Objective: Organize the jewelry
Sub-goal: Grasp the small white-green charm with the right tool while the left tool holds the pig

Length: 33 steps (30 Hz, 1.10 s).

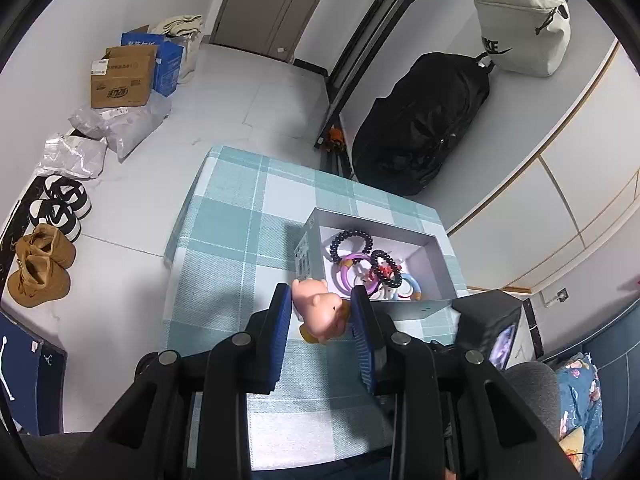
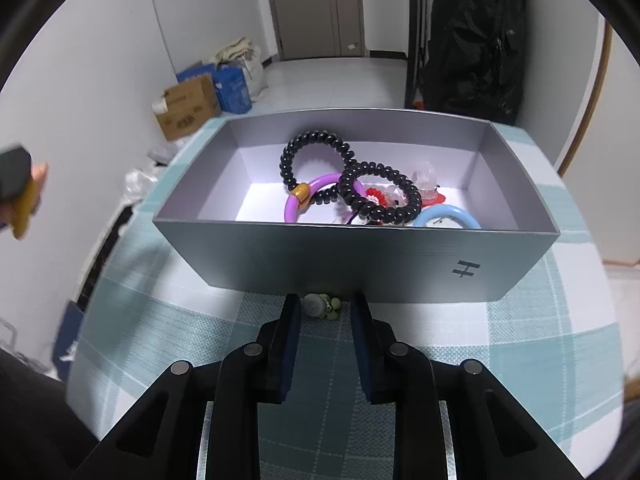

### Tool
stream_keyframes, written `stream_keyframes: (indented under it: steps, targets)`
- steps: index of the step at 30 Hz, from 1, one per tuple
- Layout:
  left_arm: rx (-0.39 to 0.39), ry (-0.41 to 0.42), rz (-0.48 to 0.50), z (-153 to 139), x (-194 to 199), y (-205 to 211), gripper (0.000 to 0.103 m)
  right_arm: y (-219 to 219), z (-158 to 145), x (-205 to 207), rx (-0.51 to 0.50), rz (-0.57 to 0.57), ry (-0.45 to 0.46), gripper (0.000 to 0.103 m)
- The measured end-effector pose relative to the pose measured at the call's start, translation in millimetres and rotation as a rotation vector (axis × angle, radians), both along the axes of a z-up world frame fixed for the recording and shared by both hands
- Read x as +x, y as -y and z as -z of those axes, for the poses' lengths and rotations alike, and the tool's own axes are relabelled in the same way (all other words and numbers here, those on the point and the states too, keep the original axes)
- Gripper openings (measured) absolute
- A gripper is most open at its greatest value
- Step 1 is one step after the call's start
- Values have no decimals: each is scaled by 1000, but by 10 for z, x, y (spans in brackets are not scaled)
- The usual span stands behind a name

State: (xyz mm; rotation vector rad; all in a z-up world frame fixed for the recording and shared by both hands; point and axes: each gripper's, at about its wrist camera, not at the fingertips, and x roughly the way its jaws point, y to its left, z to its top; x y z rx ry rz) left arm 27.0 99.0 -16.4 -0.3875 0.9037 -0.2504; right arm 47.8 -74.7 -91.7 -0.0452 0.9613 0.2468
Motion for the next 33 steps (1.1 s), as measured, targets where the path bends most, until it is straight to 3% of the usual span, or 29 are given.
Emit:
stream_keyframes:
  steps: [8, 15, 24, 33]
  targets:
    - [-2, -5, -4, 24, -7, -22, 25, -75, 12, -107, -50, -109, 19, 17]
    - [2, 5, 5, 30, -18, 28, 25, 75, 2, -263, 24, -166, -4, 16]
    - [39, 22, 58, 45, 16, 264, 25, 406, -470, -237, 122, -174, 73, 16]
    - [79, 29, 94, 35, 102, 511, 25, 761, -873, -121, 144, -183, 180, 16]
